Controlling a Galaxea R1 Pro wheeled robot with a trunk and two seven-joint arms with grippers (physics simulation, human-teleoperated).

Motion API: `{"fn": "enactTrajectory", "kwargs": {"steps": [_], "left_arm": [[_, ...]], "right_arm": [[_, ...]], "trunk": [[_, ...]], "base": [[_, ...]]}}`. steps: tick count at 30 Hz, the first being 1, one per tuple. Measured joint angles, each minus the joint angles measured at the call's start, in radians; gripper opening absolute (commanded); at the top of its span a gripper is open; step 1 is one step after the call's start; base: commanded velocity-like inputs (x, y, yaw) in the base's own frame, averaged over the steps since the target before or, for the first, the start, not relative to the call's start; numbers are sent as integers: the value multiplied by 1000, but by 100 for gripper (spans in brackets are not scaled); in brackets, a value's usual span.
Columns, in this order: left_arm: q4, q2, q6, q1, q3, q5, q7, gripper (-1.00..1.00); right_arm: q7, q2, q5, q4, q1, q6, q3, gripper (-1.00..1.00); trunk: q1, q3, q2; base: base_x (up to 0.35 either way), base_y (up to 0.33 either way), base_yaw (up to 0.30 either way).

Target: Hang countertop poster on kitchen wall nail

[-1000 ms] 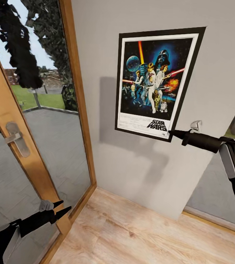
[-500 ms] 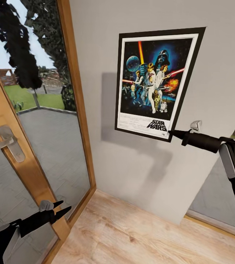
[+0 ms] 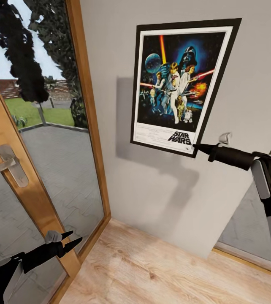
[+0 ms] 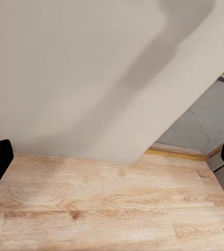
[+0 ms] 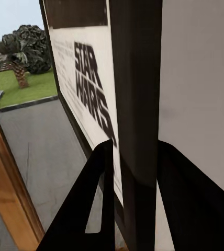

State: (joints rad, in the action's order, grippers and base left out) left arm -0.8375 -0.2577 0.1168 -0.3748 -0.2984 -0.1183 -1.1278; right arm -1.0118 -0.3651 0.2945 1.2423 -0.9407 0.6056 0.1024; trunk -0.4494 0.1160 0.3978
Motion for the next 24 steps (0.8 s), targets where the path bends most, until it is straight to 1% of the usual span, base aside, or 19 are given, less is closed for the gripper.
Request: {"fn": "enactTrajectory", "kwargs": {"steps": [6,10,17,22,24], "left_arm": [[0,0,-1,0,0,0,0,100],[0,0,0,0,0,0,0,100],[0,0,0,0,0,0,0,100],[0,0,0,0,0,0,0,100],[0,0,-1,0,0,0,0,100]], "right_arm": [[7,3,-1,-2,-32,3,0,-100],[9,12,-2,-26,-42,4,0,-100],[10,16,-3,-36,-46,4,0,-100],[14,26,-4,-38,-46,4,-1,-100],[39,29,-6,-38,-46,4,-1,-100]], "trunk": [[0,0,0],[0,0,0],[0,0,0],[0,0,0],[0,0,0]], "base": [[0,0,0],[0,0,0],[0,0,0],[0,0,0],[0,0,0]]}}
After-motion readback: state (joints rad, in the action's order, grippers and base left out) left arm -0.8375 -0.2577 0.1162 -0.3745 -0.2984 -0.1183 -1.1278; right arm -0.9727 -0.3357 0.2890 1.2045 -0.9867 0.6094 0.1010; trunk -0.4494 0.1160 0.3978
